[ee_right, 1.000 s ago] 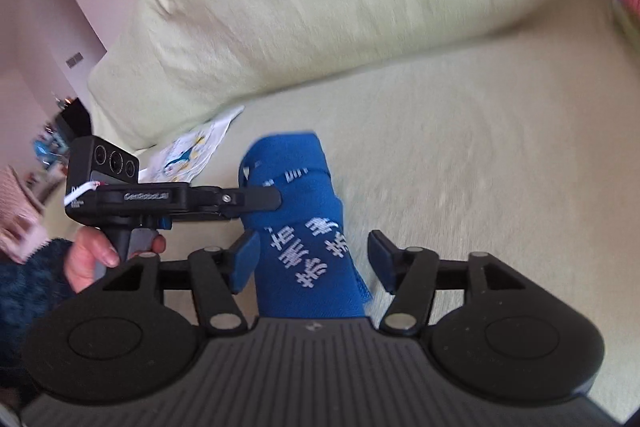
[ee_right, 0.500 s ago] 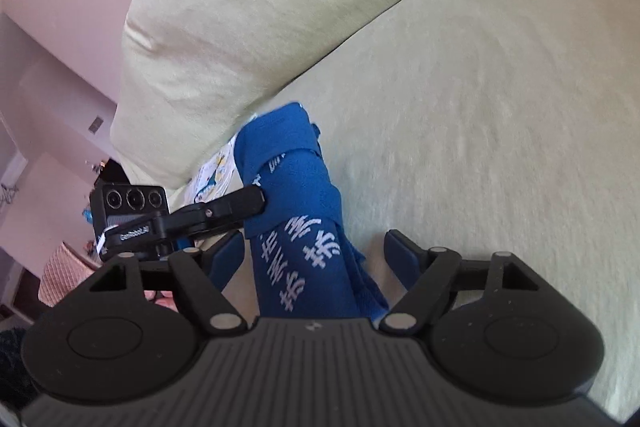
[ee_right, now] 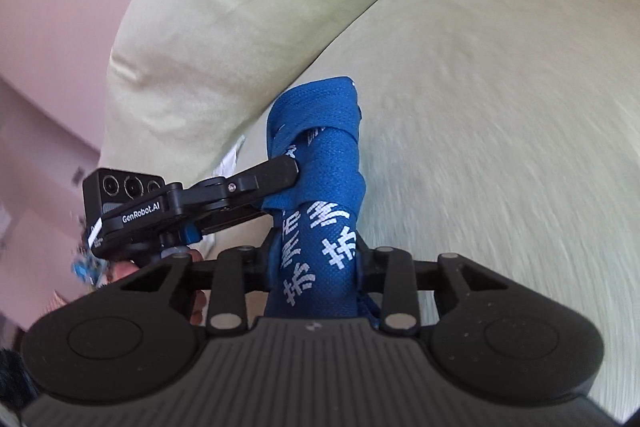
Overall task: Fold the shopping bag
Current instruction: 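Grasp the rolled blue bag with the right gripper and lift it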
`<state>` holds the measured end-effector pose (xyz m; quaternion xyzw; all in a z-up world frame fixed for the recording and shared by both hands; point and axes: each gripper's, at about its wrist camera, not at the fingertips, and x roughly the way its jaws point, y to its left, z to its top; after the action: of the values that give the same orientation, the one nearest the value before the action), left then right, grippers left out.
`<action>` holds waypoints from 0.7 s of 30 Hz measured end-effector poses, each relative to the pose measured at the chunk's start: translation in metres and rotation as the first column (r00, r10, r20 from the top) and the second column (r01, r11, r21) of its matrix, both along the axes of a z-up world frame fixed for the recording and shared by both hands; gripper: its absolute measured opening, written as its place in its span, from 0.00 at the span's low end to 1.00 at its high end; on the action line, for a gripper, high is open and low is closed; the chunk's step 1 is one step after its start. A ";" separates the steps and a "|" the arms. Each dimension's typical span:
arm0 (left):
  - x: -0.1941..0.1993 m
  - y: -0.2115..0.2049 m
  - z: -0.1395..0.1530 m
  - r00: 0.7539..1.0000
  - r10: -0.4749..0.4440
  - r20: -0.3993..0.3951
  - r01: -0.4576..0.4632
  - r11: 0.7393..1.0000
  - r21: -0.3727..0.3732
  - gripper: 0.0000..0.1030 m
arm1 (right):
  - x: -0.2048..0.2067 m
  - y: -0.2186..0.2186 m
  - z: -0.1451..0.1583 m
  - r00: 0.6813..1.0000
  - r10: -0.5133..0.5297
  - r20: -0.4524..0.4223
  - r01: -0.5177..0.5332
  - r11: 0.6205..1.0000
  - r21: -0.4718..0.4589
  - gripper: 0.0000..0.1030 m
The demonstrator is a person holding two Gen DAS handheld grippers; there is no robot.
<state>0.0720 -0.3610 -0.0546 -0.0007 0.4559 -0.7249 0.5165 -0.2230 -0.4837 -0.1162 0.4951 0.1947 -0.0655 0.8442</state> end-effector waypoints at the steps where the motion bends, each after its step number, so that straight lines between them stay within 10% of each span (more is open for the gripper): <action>1: -0.015 -0.003 0.005 1.000 -0.031 0.004 0.031 1.000 -0.002 0.37 | -0.022 0.007 0.003 0.999 -0.046 0.016 0.046 0.999 0.016 0.29; 10: -0.210 -0.055 0.022 0.917 -0.398 0.030 0.397 0.917 0.026 0.38 | -0.228 0.059 0.023 0.882 -0.466 0.067 0.459 0.883 0.093 0.29; 15: -0.353 -0.082 -0.002 0.806 -0.591 0.013 0.588 0.803 0.098 0.39 | -0.352 0.107 0.008 0.726 -0.687 0.026 0.679 0.723 0.129 0.28; 21: -0.473 -0.116 -0.044 0.730 -0.683 0.004 0.670 0.717 0.192 0.42 | -0.456 0.118 -0.021 0.575 -0.815 -0.063 0.815 0.565 0.129 0.28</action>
<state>-0.4007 -0.4767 -0.0991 0.2387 0.4676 -0.8193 0.2304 -0.6789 -0.3656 -0.1369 0.5886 -0.0526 -0.4320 0.6813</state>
